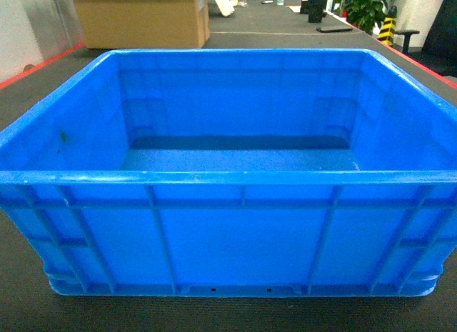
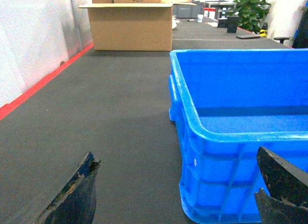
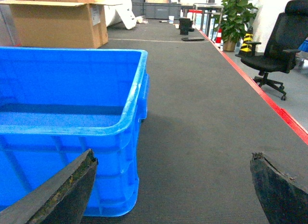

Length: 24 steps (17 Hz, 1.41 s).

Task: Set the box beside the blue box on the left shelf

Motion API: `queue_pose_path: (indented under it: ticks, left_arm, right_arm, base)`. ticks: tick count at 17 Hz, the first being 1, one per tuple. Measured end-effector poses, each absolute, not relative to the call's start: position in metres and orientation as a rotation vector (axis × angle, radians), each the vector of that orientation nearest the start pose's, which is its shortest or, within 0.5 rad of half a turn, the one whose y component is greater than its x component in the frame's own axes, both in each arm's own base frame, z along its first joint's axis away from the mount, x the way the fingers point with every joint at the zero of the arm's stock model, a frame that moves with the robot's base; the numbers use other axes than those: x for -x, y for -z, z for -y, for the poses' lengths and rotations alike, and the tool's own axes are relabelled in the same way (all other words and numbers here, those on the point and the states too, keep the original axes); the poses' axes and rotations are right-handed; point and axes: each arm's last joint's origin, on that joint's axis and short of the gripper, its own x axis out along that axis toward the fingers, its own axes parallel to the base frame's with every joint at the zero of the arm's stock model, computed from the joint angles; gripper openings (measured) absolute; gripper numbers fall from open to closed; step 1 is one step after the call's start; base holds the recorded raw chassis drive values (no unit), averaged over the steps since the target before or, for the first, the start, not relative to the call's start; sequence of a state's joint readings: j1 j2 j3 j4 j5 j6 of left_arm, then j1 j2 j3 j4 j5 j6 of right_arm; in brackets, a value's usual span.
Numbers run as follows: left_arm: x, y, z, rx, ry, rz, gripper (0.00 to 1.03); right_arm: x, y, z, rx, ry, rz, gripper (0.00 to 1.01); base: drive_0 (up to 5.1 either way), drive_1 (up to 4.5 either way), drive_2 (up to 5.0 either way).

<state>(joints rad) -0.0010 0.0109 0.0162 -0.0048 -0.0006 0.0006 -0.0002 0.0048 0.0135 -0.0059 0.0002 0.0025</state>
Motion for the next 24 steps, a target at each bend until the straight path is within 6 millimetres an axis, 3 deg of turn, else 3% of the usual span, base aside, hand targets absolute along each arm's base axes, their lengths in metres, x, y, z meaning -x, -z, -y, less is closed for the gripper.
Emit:
queue_pose_path:
  ticks: [24]
  left_arm:
    - [-0.0974, -0.1677, 0.0001, -0.001, 0.0, 0.0, 0.98]
  right_arm:
    - [-0.0972, -0.1672, 0.0, -0.002, 0.0, 0.003, 0.98]
  base:
    - [0.0, 0.0, 0.0]
